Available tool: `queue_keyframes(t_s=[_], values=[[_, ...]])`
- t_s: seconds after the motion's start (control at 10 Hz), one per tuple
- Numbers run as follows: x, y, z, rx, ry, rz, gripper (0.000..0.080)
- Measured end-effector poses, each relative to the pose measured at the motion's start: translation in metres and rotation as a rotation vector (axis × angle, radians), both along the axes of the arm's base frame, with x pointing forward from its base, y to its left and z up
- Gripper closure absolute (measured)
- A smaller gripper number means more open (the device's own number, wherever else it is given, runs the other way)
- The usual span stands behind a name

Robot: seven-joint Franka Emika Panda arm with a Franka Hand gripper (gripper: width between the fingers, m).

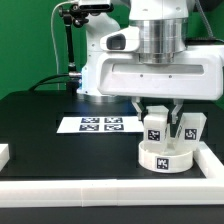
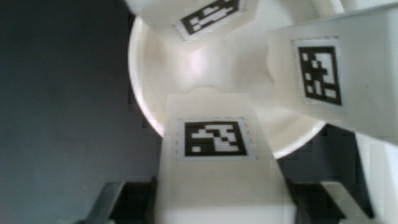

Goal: Assemble stool

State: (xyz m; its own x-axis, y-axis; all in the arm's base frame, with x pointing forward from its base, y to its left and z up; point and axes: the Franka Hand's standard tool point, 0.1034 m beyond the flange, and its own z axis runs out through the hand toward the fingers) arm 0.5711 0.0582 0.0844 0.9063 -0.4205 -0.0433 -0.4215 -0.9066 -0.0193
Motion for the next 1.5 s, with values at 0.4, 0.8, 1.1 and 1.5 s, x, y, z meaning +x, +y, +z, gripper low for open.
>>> queue_keyframes(t_s=[0.4, 0.8, 1.1, 1.5], values=[[0.000, -0.001, -0.001, 0.000, -0.062, -0.454, 0.0461], [0.000, 0.006, -0.001, 0.031, -0.041, -0.844, 0.0459], [0.002, 0.009, -0.001, 0.056, -0.036, -1.108, 0.0459], [0.007, 0.017, 0.000, 0.105, -0.031, -1.470, 0.0459]])
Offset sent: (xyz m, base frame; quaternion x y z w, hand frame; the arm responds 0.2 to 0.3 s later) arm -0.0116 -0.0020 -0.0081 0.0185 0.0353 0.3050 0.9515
